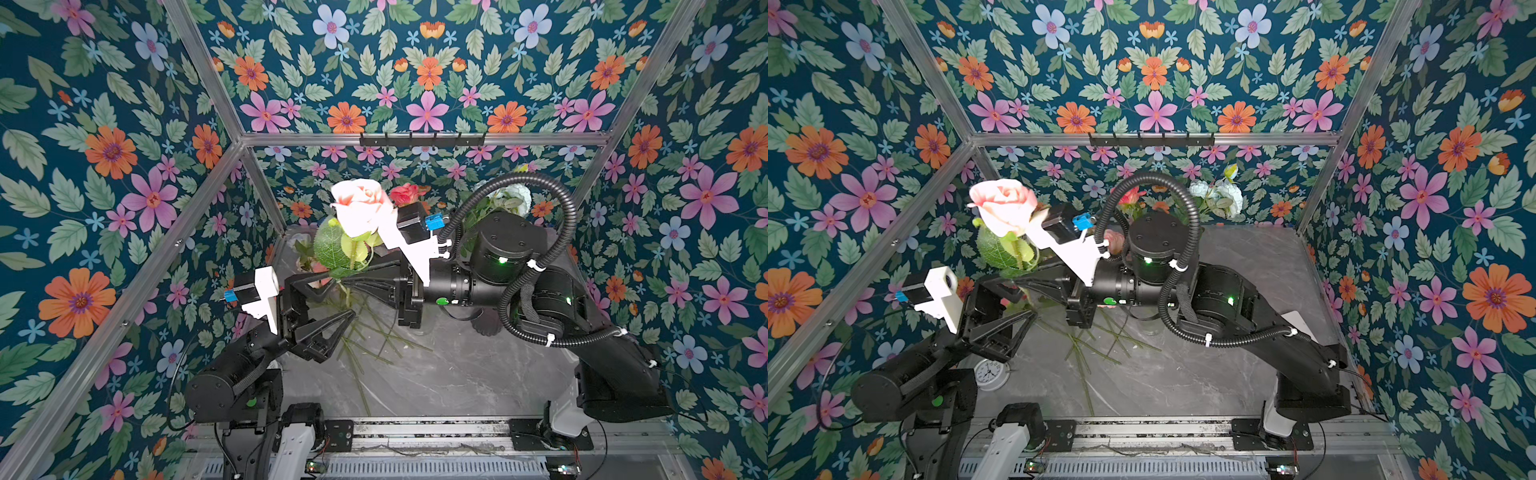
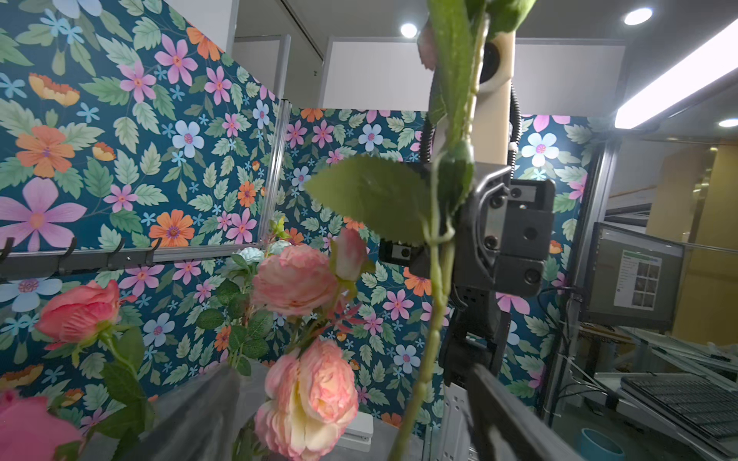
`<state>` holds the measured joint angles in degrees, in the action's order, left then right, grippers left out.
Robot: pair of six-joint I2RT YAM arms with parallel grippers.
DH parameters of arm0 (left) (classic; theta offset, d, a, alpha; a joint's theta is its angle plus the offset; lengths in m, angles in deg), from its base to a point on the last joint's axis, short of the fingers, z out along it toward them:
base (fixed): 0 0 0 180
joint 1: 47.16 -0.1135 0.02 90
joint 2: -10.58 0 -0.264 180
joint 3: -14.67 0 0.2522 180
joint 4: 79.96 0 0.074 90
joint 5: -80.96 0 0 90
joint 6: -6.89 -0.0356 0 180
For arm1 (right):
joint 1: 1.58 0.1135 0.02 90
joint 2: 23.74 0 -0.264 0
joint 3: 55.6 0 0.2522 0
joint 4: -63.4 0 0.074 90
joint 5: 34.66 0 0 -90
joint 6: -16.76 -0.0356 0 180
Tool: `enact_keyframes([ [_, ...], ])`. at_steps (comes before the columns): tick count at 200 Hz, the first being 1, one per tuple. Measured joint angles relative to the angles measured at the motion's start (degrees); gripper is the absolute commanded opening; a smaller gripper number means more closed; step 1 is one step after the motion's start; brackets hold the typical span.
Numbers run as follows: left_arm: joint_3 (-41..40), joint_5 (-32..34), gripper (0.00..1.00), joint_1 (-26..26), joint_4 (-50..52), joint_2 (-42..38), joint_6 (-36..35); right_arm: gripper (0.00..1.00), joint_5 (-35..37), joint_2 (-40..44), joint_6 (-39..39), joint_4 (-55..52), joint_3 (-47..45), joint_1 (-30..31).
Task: Arrange flowers in a vase
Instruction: Place the flower in the vase.
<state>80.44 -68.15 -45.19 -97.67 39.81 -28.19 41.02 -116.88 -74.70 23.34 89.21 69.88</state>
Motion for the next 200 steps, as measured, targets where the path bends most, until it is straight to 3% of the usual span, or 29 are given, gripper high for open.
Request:
enact_keyframes([
  [42,0.39,7.85,1.0,0.0,10.45,-2.71,-6.86,0.0,-1.36,6.32,-1.66,10.01,-4.72,-1.66],
  [82,1.97,16.31,1.0,0.02,20.68,-3.98,-13.29,0.0,-6.88,14.75,-6.97,10.45,-12.5,-3.8],
  [128,0.35,22.99,1.0,0.02,26.64,-3.91,-15.5,0.0,-12.13,25.11,-10.12,7.34,-22.08,-3.8],
  [170,-2.47,27.21,1.0,0.0,29.64,-4.59,-16.48,0.0,-6.58,35.95,-8.83,1.29,-32.76,-3.76],
  [200,-5.6,28.98,1.0,0.0,30.62,-5.53,-16.87,0.0,4.63,43.23,-5.31,0.76,-41.57,-3.76],
])
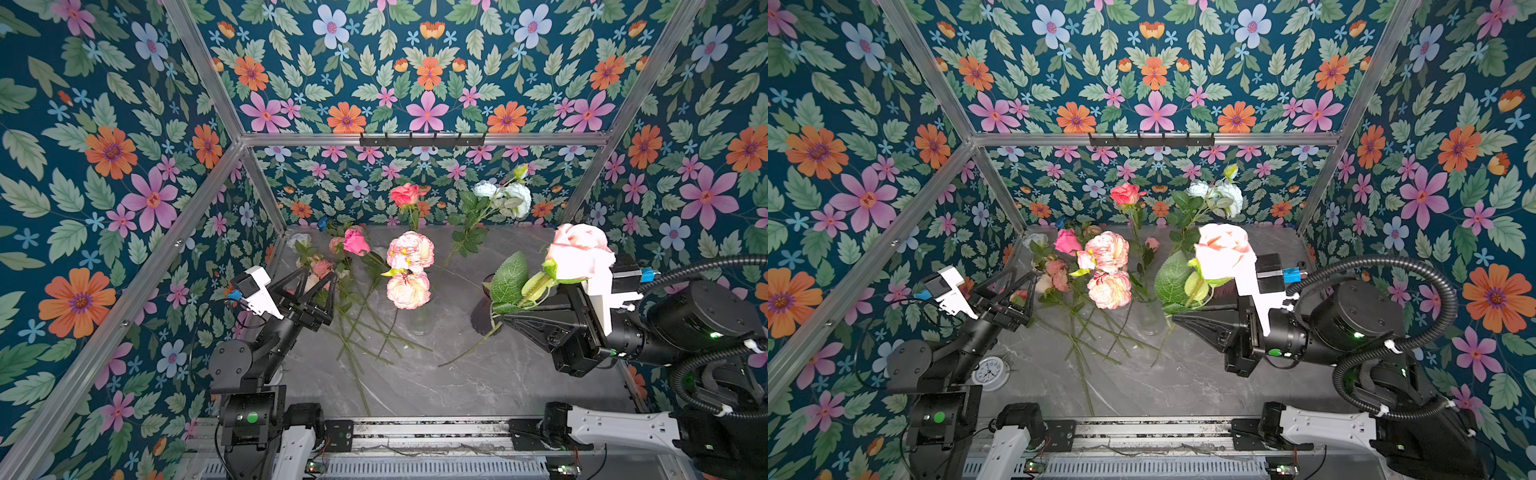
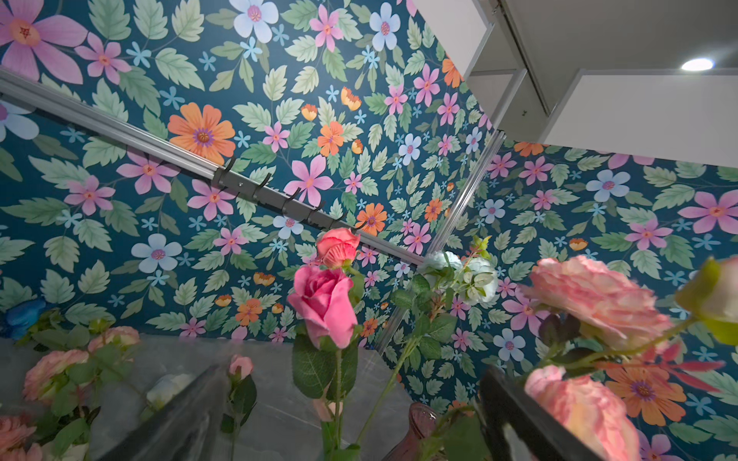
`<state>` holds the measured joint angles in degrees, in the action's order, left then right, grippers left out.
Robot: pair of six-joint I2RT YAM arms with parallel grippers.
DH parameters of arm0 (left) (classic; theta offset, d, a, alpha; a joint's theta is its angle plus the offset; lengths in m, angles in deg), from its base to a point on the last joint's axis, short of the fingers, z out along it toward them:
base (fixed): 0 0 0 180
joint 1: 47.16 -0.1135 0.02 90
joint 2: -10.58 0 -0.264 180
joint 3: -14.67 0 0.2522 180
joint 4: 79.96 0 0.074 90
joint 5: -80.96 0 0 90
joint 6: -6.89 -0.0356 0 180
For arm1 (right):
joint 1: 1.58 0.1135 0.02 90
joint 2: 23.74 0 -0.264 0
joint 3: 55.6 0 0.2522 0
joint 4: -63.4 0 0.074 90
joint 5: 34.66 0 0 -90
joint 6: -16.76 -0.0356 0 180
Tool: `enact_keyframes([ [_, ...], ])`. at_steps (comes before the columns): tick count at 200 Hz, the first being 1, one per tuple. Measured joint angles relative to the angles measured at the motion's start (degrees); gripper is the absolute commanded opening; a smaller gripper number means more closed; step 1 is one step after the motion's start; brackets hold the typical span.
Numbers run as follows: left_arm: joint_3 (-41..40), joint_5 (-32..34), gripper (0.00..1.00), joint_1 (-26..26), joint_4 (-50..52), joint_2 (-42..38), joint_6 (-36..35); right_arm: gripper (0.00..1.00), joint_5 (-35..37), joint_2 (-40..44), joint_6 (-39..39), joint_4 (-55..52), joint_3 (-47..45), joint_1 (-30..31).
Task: Arrange flowers in a vase
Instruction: Place the flower in the vase.
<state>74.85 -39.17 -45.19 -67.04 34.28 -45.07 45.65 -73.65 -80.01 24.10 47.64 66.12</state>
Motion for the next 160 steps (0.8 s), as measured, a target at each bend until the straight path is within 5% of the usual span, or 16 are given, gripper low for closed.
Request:
enact_keyframes([
  [46,-5.38,1.38,1.0,0.0,1.01,-0.09,-0.46,0.0,10.27,-2.62,8.33,8.04,-4.81,-3.45],
  [92,-7.17,2.08,0.99,0.0,2.38,-0.42,-1.36,0.0,1.25,-8.17,2.36,16.65,-3.48,-23.54],
  [160,-12.63,-3.48,0.97,0.04,2.27,2.21,-2.05,0.0,-6.23,-12.74,-2.49,22.69,-4.2,-27.21],
])
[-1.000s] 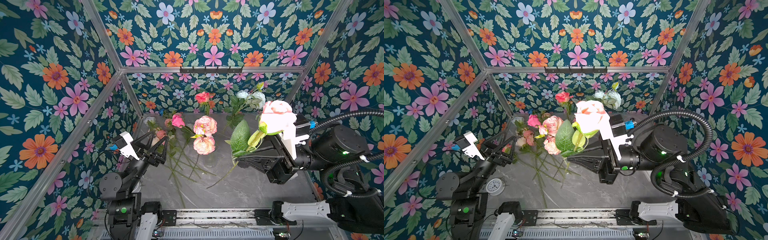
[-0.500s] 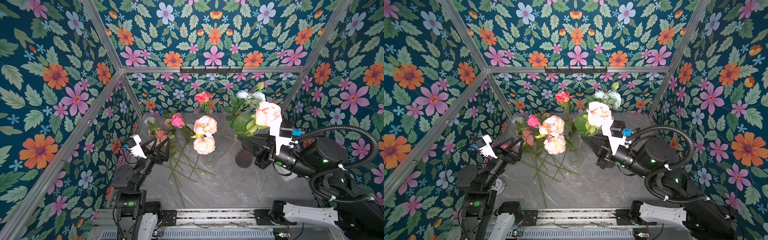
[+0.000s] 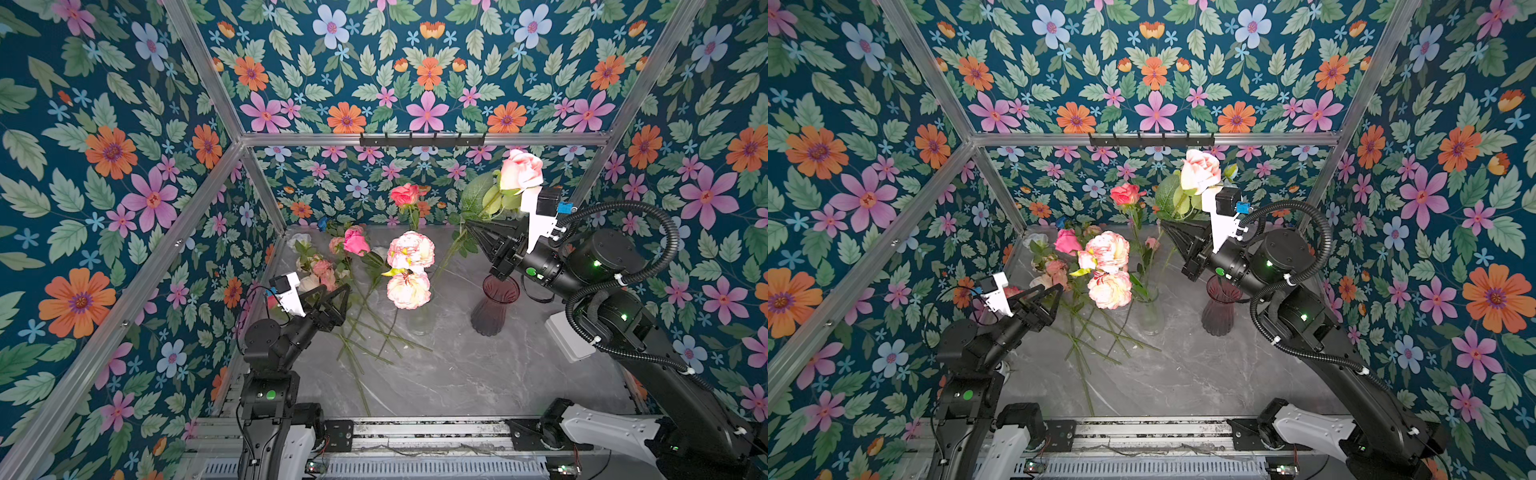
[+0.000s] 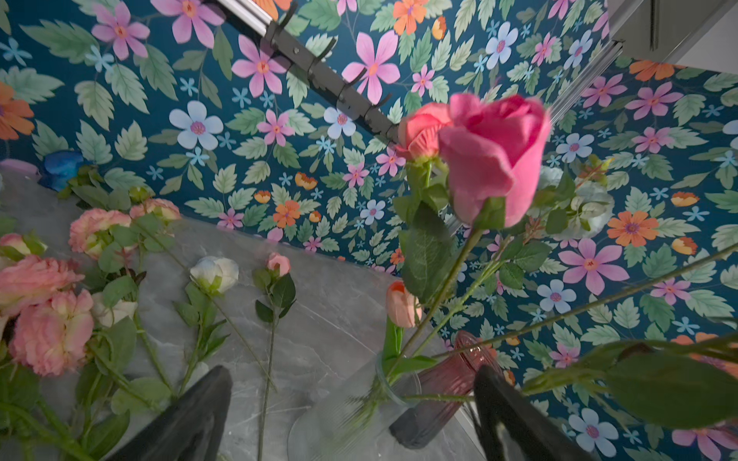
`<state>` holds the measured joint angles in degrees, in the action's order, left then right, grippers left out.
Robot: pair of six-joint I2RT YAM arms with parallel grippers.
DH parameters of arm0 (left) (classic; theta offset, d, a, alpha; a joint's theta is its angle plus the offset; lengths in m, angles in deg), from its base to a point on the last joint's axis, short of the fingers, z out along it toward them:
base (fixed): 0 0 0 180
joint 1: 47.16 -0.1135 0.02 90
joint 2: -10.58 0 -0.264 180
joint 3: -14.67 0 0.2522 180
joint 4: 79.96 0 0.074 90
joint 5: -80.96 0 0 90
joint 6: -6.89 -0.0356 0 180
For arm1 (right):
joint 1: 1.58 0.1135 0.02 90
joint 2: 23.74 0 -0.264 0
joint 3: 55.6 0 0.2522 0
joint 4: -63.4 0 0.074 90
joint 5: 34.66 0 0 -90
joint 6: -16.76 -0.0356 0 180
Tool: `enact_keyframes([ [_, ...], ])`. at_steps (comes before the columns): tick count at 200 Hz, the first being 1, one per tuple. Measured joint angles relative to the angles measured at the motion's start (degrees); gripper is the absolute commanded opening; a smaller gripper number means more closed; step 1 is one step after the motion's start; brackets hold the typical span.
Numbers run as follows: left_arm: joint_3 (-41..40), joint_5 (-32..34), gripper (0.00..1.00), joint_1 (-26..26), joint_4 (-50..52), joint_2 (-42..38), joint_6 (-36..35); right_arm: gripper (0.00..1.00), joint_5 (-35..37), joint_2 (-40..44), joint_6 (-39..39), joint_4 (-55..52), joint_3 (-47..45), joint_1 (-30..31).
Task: Arrange flowers in a vase
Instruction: Place the flower in the vase.
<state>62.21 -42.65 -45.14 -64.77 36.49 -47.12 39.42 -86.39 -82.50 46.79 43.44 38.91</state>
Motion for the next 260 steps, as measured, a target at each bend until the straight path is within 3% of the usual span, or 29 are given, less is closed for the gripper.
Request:
enact_keyframes([
  [106,-2.78,-4.22,0.99,0.0,-2.78,0.72,1.42,0.0,-0.35,-2.21,-1.73,3.48,-6.19,-0.07],
  [180,-7.02,-1.68,0.99,0.11,-3.58,2.97,4.57,0.0,1.18,-2.23,-4.35,7.26,-19.41,-0.07],
  [209,-9.11,1.09,0.99,0.11,-3.87,4.24,6.67,0.2,1.2,-2.89,-6.58,8.04,-23.17,-0.07],
  [239,-10.12,2.8,0.99,0.11,-4.42,4.59,8.92,0.48,1.2,-1.92,-8.28,8.31,-25.66,-0.11],
  [260,-10.19,3.85,0.99,0.11,-4.57,5.35,9.25,0.57,1.18,-0.17,-9.07,8.41,-26.71,-0.09],
])
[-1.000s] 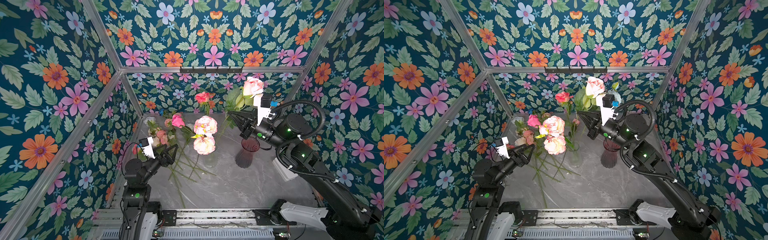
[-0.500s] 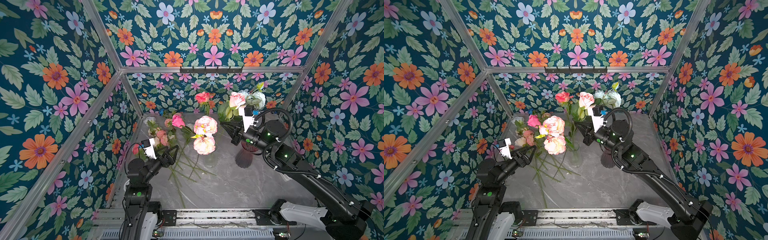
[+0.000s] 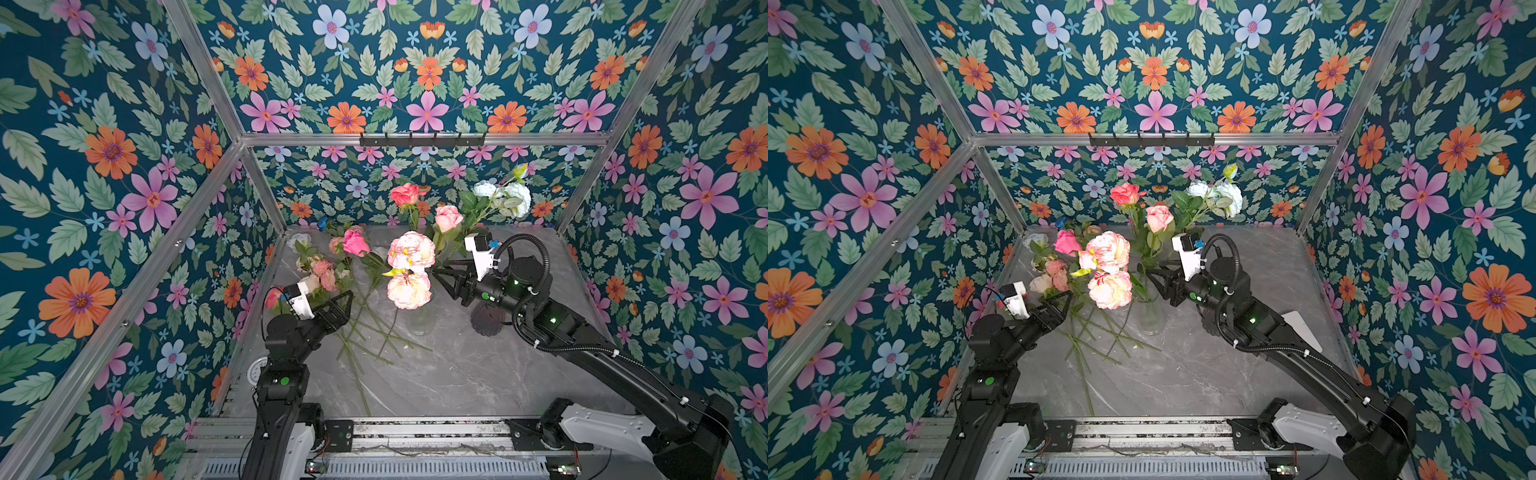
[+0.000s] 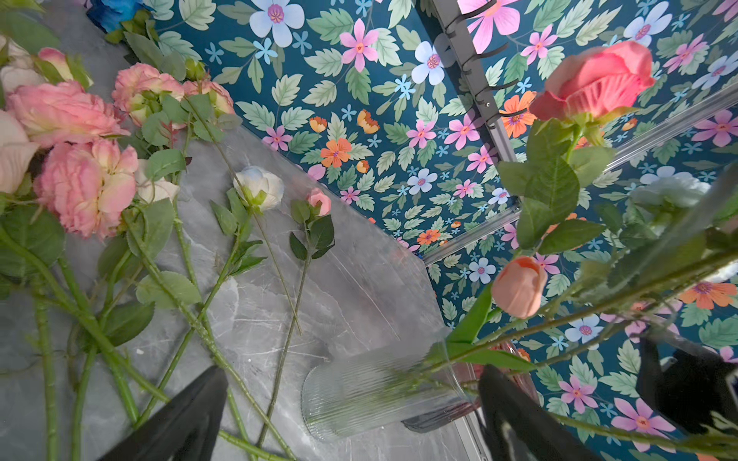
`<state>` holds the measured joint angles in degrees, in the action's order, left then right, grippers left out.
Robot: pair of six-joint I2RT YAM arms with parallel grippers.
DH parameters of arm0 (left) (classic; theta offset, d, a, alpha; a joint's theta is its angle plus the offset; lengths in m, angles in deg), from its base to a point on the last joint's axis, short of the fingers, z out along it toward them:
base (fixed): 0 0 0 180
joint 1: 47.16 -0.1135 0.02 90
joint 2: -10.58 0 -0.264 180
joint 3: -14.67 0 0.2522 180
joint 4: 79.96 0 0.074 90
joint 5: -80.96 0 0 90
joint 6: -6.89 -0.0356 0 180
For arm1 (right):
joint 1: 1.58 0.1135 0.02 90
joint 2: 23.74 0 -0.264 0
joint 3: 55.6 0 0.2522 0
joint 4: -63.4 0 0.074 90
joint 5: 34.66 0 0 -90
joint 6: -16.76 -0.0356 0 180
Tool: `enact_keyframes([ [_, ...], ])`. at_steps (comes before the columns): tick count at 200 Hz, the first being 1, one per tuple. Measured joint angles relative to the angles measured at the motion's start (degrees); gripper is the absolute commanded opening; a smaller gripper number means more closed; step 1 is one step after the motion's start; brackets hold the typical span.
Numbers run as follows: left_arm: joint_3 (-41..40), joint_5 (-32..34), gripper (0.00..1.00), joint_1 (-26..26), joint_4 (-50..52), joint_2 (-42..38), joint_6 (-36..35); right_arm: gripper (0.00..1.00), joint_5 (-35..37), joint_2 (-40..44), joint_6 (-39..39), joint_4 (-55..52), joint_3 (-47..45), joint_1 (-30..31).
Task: Arrange flowers in a vase
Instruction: Place the flower in the vase, then pick up the flower from the flowers.
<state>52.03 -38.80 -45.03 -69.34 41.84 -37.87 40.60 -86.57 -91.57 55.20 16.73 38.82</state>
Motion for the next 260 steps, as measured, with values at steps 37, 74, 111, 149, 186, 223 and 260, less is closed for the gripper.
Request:
enact_keyframes([
  [37,0.26,1.33,0.99,0.0,0.24,0.72,0.9,0.61,0.87,5.57,-1.14,-1.31,-2.99,0.04],
  [74,2.67,4.22,0.98,0.0,2.23,3.48,0.44,0.62,1.7,11.56,-1.27,-5.57,-5.09,0.35],
  [111,6.34,12.41,0.7,-0.2,8.33,16.83,-0.96,0.59,2.16,15.37,-1.6,-9.53,-5.79,1.7],
  [149,4.17,16.02,0.6,-1.51,8.09,28.35,-0.17,0.58,3.61,18.05,-1.6,-11.82,-6.84,1.9],
  [186,4.87,16.39,0.59,-1.92,0.39,34.75,2.19,0.57,4.81,20.02,-1.31,-12.63,-7.32,1.9],
  [223,6.34,16.61,0.47,-1.86,-5.05,40.63,3.06,0.57,6.19,21.7,-0.66,-14.38,-8.37,1.9],
  [260,6.95,17.92,0.42,-1.79,-6.47,45.11,3.45,0.57,7.45,22.56,0.13,-14.71,-8.63,1.9],
])
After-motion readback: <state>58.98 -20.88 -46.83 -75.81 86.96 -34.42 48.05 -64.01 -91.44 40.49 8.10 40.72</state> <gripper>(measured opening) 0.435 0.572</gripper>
